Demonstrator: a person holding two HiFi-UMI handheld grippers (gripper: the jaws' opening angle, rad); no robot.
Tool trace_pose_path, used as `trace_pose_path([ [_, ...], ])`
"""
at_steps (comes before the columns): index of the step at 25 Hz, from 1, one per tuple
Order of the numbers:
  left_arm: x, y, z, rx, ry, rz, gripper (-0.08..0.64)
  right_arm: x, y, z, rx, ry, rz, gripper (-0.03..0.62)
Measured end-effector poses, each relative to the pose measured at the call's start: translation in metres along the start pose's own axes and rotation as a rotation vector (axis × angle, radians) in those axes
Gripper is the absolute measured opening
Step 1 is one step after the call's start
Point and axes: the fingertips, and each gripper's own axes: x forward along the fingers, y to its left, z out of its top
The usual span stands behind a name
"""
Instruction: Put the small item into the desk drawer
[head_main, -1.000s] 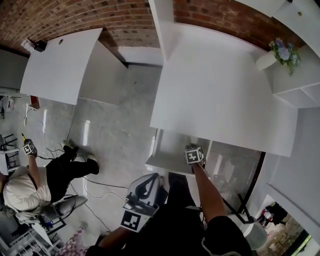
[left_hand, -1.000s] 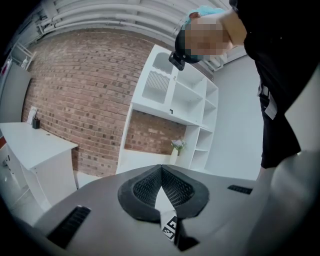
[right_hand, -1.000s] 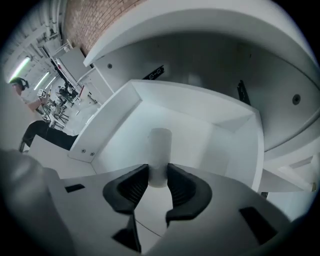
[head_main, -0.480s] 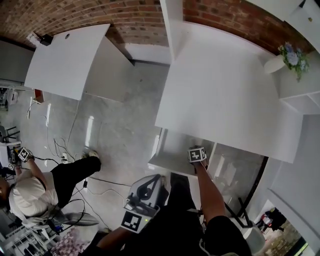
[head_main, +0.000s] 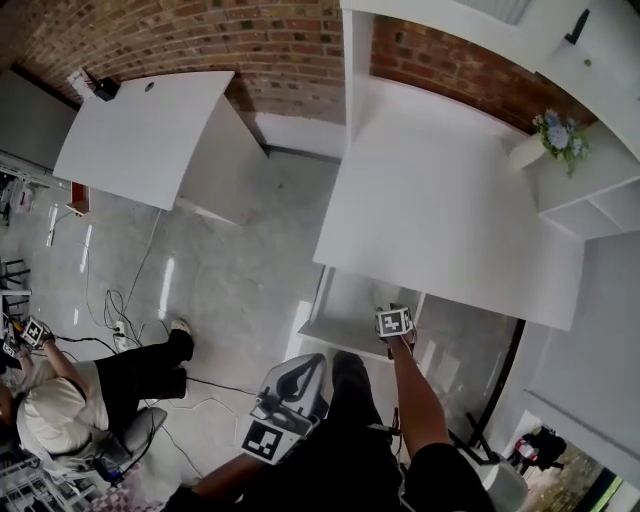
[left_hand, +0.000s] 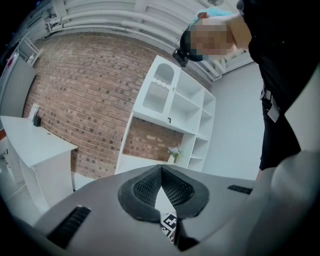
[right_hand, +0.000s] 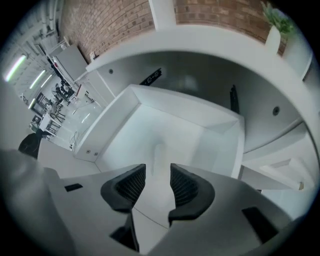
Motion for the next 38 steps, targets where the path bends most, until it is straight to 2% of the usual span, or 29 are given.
trace_pose_path([
  [3, -0.03, -0.008, 0.016, 0.001, -0.04, -0.024, 0.023, -0.043, 0.027, -0.004, 0.031, -0.023, 0.032, 0.169],
  [4, -0.042, -0.011, 0.022, 0.004, -0.051, -0.034, 0.023, -0.062, 0.03, -0.001, 0.021, -0.06, 0.007, 0.166],
  [7, -0.082, -0.02, 0.032, 0.037, -0.081, -0.082, 0.023, -0.129, 0.044, 0.01, 0.014, -0.22, -0.058, 0.153],
  [12, -0.155, -0.033, 0.039, 0.056, -0.155, -0.14, 0.023, -0.25, 0.095, -0.007, 0.158, -0.463, -0.039, 0.099],
  [15, -0.197, -0.038, 0.035, 0.063, -0.173, -0.15, 0.023, -0.305, 0.134, -0.034, 0.179, -0.573, -0.038, 0.054],
  [20, -0.249, -0.06, 0.021, 0.06, -0.168, -0.198, 0.023, -0.383, 0.196, -0.095, 0.169, -0.696, -0.073, 0.016],
  [26, -0.291, -0.089, 0.006, 0.05, -0.151, -0.226, 0.023, -0.462, 0.258, -0.143, 0.139, -0.837, -0.08, 0.014],
  [34, -0.305, -0.141, -0.006, 0.071, -0.135, -0.231, 0.023, -0.537, 0.27, -0.189, 0.111, -0.963, -0.131, 0.014],
  [38, -0.311, -0.16, -0.01, 0.093, -0.132, -0.214, 0.023, -0.565, 0.268, -0.204, 0.094, -1.005, -0.124, 0.014],
])
